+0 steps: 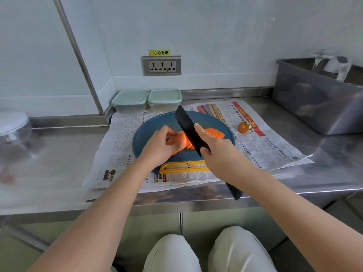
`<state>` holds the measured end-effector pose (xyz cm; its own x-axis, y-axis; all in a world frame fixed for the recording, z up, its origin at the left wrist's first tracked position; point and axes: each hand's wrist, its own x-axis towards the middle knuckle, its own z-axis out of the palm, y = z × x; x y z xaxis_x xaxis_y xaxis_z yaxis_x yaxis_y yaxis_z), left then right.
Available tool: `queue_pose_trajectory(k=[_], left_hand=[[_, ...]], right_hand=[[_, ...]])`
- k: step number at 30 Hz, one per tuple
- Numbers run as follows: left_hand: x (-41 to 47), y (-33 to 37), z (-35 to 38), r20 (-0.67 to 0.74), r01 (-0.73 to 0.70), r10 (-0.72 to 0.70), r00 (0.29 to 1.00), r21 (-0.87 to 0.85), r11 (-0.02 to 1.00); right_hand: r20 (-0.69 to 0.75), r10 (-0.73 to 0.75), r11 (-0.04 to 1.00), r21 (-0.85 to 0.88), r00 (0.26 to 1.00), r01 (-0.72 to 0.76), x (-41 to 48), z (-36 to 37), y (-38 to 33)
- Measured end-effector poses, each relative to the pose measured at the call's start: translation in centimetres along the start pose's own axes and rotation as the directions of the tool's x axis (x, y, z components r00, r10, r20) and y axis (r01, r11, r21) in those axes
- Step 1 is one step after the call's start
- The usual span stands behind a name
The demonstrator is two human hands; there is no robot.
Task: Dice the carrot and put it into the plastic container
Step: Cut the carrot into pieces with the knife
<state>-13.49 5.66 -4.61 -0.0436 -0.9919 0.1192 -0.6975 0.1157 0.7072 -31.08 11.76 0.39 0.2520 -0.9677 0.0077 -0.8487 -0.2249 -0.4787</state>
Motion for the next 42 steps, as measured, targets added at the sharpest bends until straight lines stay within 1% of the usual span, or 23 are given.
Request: queue_pose_trajectory(k=[2, 5, 11, 22, 24, 28, 32, 34, 35, 37, 39, 40, 42], left_hand=[[0.0, 0.0, 0.0, 0.000, 0.000, 0.000, 1.000, 0.025, 1.000], [0.0, 0.1, 0.0, -0.007, -0.003, 0.003, 1.000, 0.044, 0.999], [0.0, 0.0, 0.0, -0.003, -0.007, 0.007, 1.000, 0.010, 1.000], [0.0, 0.0, 0.0, -0.010, -0.012, 0.012, 1.000, -0.007, 1.000], [0.1, -0.1, 0.0, -0.007, -0.010, 0.010, 1.000, 0.000, 1.000], [0.2, -0.1, 0.0, 0.005, -0.010, 0.010, 1.000, 0.013, 1.000], [0.3, -0.3, -0.1, 0.030, -0.004, 0.003, 1.000, 0.024, 1.000], [0.3, -0.2, -0.1, 0.031, -0.003, 0.002, 1.000, 0.022, 1.000], [0.3, -0.1, -0.1, 0.030, -0.005, 0.004, 1.000, 0.025, 1.000], [0.3, 0.1, -0.2, 0.025, -0.005, 0.004, 1.000, 0.021, 1.000], [0.3, 0.1, -0.2, 0.025, -0.010, 0.009, 1.000, 0.016, 1.000], [0.4, 0.1, -0.1, 0.026, -0.012, 0.012, 1.000, 0.018, 1.000], [0.5, 0.0, -0.2, 0.025, -0.012, 0.011, 1.000, 0.027, 1.000]], right_hand=[[0.002, 0.003, 1.000, 0.025, 1.000, -0.003, 0.1, 0.0, -0.1], [0.001, -0.002, 1.000, 0.017, 1.000, 0.002, 0.3, 0.2, -0.3], [-0.021, 0.013, 1.000, 0.011, 1.000, -0.012, 0.6, 0.2, -0.4], [-0.007, 0.010, 1.000, 0.009, 1.000, -0.010, 1.3, 0.4, -0.5], [0.009, 0.025, 0.999, 0.025, 1.000, -0.025, 1.3, 0.2, -0.8], [0.058, 0.058, 0.992, 0.111, 0.997, -0.064, 1.9, -1.1, -1.1], [0.196, 0.059, 0.990, 0.115, 0.979, -0.083, 3.1, -3.3, -1.4], [0.265, 0.080, 0.990, 0.093, 0.961, -0.108, 3.6, -4.3, -2.0], [0.274, 0.092, 0.990, 0.080, 0.957, -0.118, 3.7, -4.6, -2.4], [0.274, 0.068, 0.992, 0.085, 0.959, -0.094, 3.9, -4.9, -2.9], [0.272, 0.013, 0.996, 0.084, 0.962, -0.037, 3.9, -5.0, -3.1], [0.271, 0.005, 0.999, 0.048, 0.963, -0.019, 4.0, -4.9, -3.3], [0.251, 0.007, 0.996, -0.086, 0.968, 0.015, 4.8, -4.8, -3.5]])
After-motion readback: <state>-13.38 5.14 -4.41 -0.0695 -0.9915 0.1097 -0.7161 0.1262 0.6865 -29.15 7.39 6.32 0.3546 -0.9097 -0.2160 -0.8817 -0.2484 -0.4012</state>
